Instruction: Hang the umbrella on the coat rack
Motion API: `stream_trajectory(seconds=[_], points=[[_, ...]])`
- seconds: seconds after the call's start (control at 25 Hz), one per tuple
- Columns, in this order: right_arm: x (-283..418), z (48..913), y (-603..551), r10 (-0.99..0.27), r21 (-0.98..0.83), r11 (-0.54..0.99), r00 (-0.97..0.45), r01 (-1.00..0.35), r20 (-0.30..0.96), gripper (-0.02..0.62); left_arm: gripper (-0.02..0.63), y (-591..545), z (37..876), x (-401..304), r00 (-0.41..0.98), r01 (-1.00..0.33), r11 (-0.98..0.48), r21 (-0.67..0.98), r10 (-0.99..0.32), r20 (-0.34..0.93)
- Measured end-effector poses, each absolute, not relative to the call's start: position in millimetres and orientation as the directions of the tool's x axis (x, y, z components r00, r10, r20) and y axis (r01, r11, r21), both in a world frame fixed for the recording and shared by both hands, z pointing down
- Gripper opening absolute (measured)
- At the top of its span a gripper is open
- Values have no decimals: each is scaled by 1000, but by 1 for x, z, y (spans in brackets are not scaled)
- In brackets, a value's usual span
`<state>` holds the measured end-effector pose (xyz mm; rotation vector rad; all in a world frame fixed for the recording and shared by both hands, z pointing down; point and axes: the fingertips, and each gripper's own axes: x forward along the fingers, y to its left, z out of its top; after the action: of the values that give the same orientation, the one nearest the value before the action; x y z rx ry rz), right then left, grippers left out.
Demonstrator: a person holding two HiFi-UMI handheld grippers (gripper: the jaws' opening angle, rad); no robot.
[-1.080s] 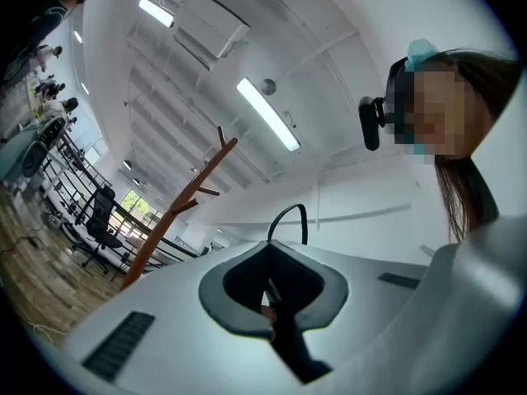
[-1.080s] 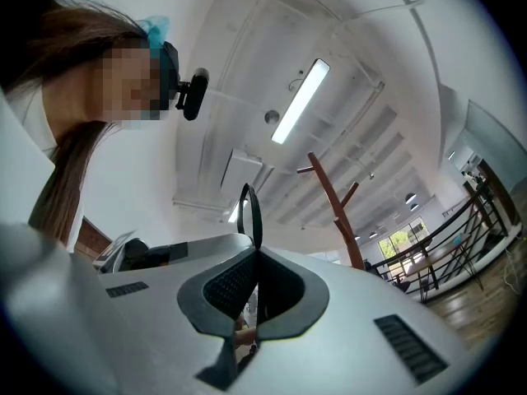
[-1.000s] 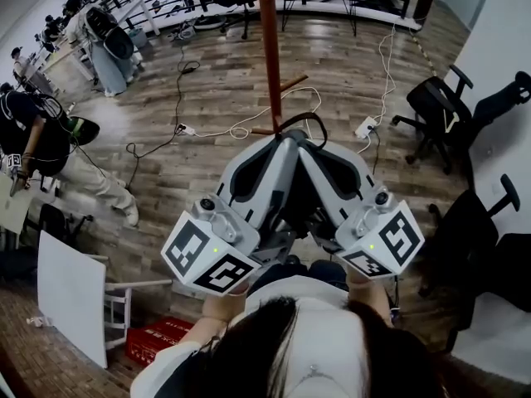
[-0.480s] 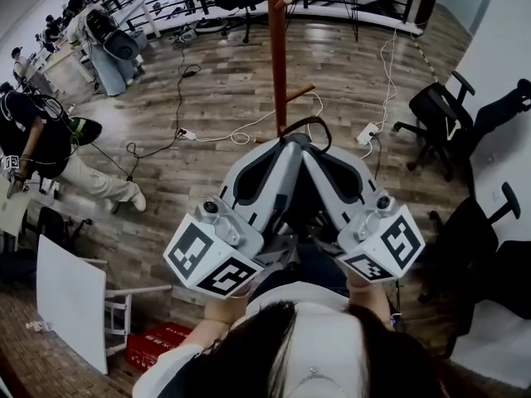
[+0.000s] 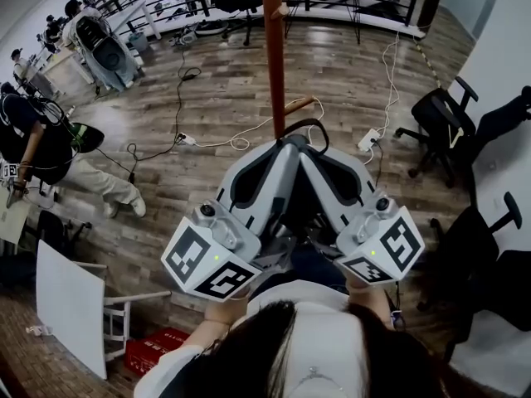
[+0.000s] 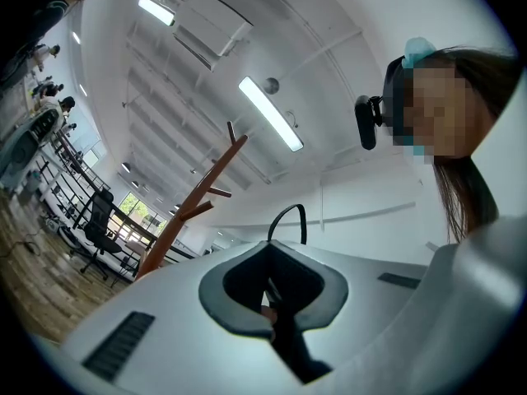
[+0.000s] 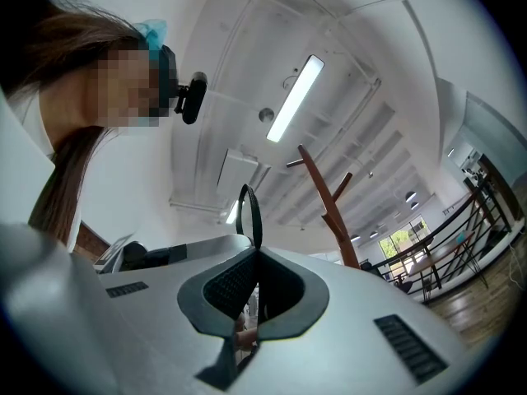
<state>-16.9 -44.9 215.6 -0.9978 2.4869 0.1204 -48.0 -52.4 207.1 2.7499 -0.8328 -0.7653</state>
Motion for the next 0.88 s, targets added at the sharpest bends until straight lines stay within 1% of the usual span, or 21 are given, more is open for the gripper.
stream_trajectory(seconds=[0.36,0.64,0.88], points=[[-14,206,-79,-606,-75,758,-655,-648,-451,34,8,-86,198,-45,691,-500,-814,295,-580,-431],[-17,216,-82,-589,-69,770,-664,-635,-461,34,8,-89,208,-49,679,-517,-804,293,-594,-431],[-12,204,-113,-582,-79,779,-671,-622,-459,34,8,-119,196,-44,667,-533,-790,303,-612,-424]])
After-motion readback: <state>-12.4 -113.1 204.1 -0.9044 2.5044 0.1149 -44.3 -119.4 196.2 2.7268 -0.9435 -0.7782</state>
